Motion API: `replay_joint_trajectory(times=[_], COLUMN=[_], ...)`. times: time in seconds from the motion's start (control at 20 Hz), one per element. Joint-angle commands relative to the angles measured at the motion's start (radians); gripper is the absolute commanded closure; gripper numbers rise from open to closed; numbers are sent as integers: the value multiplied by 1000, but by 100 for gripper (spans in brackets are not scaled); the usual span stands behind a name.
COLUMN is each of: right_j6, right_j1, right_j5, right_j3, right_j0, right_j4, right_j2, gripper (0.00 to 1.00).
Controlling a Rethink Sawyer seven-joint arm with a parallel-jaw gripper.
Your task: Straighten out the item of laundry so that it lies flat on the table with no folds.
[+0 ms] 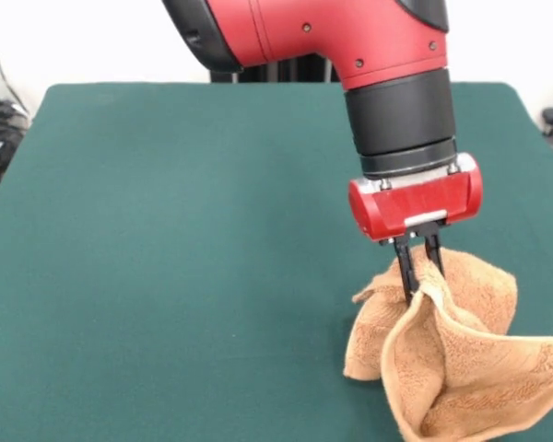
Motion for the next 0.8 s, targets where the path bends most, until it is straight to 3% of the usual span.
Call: replay_joint_trajectory(times=[0.05,0.25,0.55,0.8], right_j6=[47,42,-19,-74], right_j1=[-56,-178,-376,-434], right_j5=[225,306,487,524], right_j3=[154,276,471,575], right_j0=[14,2,-82,-139], right_j4=[8,9,67,42], right_j2=[21,8,69,97], gripper=[100,100,100,100])
